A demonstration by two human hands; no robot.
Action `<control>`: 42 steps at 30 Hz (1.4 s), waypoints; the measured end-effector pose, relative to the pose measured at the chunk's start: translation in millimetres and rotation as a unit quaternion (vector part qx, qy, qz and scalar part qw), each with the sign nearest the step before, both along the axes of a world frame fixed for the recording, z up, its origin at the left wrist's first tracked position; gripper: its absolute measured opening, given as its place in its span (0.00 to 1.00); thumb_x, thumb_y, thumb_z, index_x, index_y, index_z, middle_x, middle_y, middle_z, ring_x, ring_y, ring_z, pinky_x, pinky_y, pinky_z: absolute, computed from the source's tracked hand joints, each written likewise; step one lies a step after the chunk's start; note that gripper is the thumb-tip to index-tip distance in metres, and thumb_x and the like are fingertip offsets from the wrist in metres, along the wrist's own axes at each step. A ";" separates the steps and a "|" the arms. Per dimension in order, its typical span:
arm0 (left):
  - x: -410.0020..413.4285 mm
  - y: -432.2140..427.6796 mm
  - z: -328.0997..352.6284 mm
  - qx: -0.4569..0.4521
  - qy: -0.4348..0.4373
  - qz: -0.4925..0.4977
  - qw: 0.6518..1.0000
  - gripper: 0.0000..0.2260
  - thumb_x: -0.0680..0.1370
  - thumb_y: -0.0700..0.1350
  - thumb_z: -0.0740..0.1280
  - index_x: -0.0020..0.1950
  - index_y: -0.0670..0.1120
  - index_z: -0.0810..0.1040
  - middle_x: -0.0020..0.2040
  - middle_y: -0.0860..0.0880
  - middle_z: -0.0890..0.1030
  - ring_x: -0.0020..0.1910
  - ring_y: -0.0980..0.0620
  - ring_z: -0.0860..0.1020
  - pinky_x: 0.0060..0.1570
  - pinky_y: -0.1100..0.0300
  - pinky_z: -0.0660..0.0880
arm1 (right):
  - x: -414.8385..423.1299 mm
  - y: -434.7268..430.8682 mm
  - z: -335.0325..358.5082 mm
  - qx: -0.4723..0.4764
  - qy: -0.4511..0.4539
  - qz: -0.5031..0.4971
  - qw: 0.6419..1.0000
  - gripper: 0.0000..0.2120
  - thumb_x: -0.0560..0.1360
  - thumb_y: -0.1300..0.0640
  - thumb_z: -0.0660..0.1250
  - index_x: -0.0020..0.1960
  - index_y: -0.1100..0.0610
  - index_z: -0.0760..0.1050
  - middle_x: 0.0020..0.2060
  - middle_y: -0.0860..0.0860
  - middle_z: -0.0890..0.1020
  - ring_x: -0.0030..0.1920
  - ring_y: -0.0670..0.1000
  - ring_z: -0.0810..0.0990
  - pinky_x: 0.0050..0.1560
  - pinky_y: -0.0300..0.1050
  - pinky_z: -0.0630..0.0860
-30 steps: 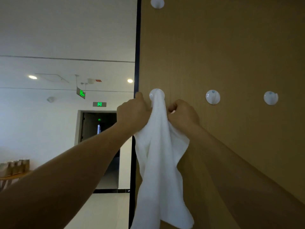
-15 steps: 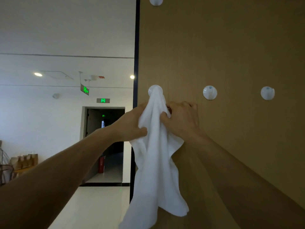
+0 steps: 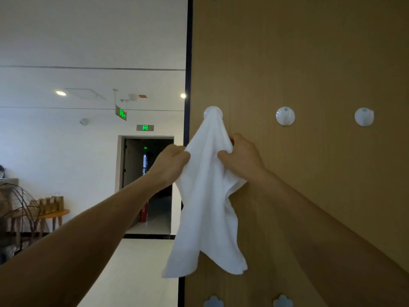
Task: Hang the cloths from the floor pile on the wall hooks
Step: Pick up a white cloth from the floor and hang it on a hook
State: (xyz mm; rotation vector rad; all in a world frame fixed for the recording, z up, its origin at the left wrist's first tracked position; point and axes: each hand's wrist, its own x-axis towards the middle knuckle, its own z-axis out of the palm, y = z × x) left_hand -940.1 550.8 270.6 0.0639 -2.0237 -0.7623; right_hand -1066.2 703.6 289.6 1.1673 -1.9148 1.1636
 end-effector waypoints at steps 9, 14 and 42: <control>-18.4 -7.4 -49.5 0.039 -0.080 -0.022 0.996 0.08 0.80 0.39 0.57 0.55 0.47 0.72 0.47 0.49 0.78 0.43 0.52 0.79 0.31 0.67 0.75 | -4.4 0.3 -33.1 -0.021 -0.097 0.095 0.990 0.10 0.74 0.59 0.60 0.54 0.58 0.74 0.47 0.53 0.80 0.45 0.52 0.79 0.44 0.47 0.77; -7.3 -10.3 -38.8 -0.001 -0.014 0.068 0.998 0.09 0.78 0.44 0.57 0.49 0.43 0.75 0.46 0.44 0.78 0.47 0.42 0.77 0.48 0.47 0.76 | -10.6 13.7 -43.9 0.038 -0.134 0.100 0.985 0.06 0.72 0.56 0.59 0.45 0.50 0.74 0.40 0.46 0.80 0.41 0.50 0.79 0.36 0.43 0.72; -0.1 51.6 -51.3 -0.295 0.047 0.305 0.904 0.31 0.79 0.59 0.50 0.78 0.44 0.53 0.77 0.43 0.58 0.76 0.43 0.54 0.74 0.43 0.50 | 32.3 55.2 -79.5 -0.034 -0.099 -0.012 0.994 0.38 0.75 0.38 0.62 0.76 0.57 0.56 0.73 0.54 0.64 0.71 0.54 0.64 0.66 0.47 0.64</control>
